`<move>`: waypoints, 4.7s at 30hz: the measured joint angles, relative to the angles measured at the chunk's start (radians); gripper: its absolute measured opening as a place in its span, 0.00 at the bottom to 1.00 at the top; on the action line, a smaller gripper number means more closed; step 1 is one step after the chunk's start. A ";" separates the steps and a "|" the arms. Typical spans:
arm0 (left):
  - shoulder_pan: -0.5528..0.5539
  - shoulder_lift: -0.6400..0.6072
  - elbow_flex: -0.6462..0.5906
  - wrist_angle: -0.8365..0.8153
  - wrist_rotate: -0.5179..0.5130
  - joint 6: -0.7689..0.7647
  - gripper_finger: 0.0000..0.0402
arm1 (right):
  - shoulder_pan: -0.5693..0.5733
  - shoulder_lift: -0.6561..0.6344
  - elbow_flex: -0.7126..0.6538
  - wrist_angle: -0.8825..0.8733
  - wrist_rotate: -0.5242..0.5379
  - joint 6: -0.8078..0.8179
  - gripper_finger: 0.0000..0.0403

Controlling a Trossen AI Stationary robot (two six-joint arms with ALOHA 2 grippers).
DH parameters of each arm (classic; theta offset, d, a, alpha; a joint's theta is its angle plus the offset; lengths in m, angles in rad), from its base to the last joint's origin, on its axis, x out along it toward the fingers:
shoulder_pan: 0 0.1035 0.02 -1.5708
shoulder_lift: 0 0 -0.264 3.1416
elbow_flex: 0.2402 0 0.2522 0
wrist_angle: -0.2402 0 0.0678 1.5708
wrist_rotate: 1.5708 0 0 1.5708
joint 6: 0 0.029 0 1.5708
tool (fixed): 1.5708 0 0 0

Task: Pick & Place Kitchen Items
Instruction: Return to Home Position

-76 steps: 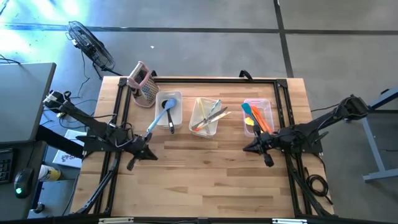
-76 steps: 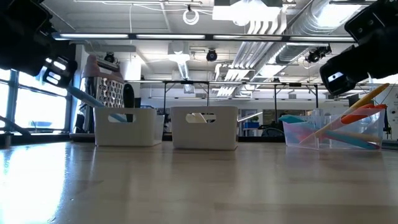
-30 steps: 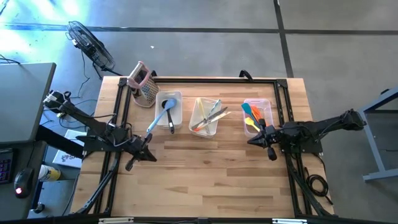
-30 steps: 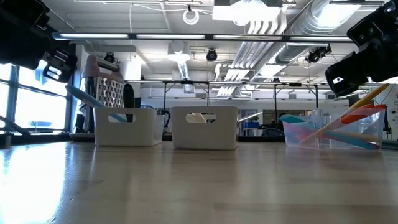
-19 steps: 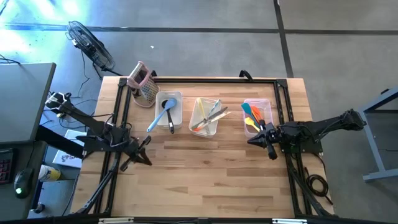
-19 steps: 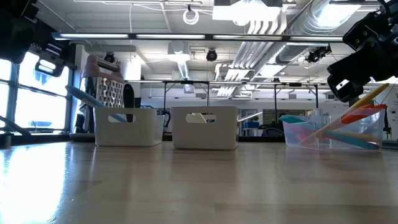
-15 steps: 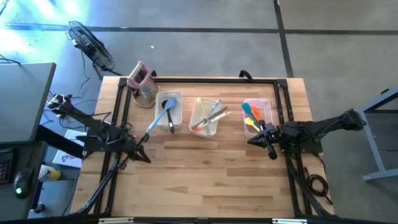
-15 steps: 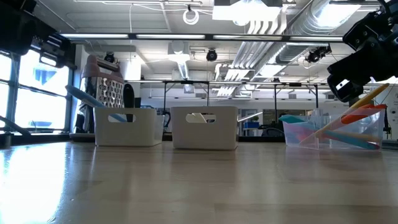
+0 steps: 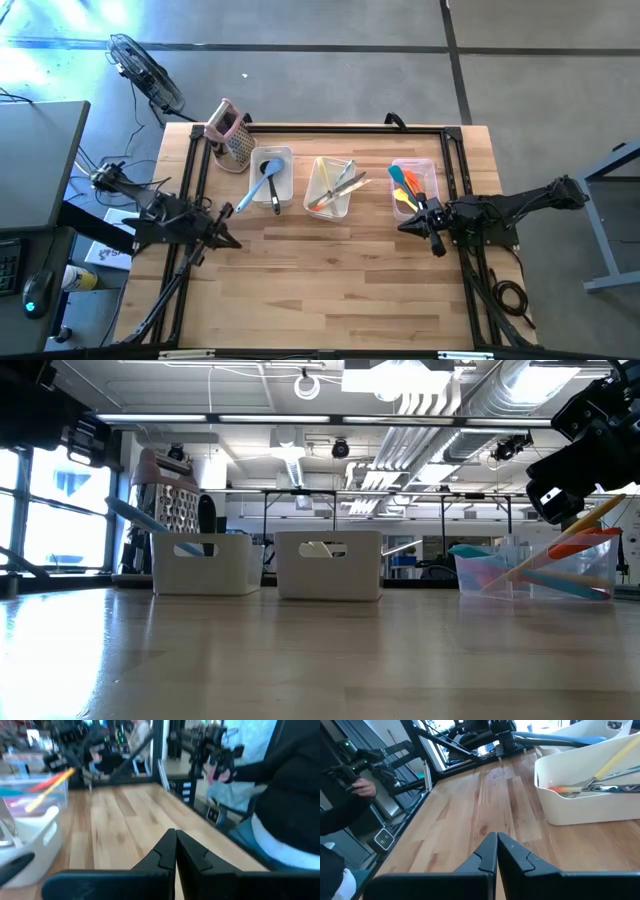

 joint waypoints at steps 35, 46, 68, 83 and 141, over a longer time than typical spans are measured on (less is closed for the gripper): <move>0.000 0.038 -0.050 0.132 -0.280 0.076 0.00 | 0.000 0.002 0.000 0.001 0.000 -0.154 0.01; 0.000 0.038 -0.051 0.133 -0.279 0.075 0.00 | 0.000 0.002 0.000 0.001 0.000 -0.154 0.01; 0.152 0.000 -0.043 0.114 -0.230 0.073 0.00 | 0.000 0.002 0.000 0.000 -0.001 -0.154 0.01; 0.282 0.001 -0.043 0.108 -0.231 0.074 0.00 | 0.000 0.002 0.000 -0.001 -0.001 -0.154 0.01; 0.282 0.001 -0.042 0.106 -0.233 0.075 0.00 | 0.000 0.002 0.000 -0.002 0.000 -0.154 0.01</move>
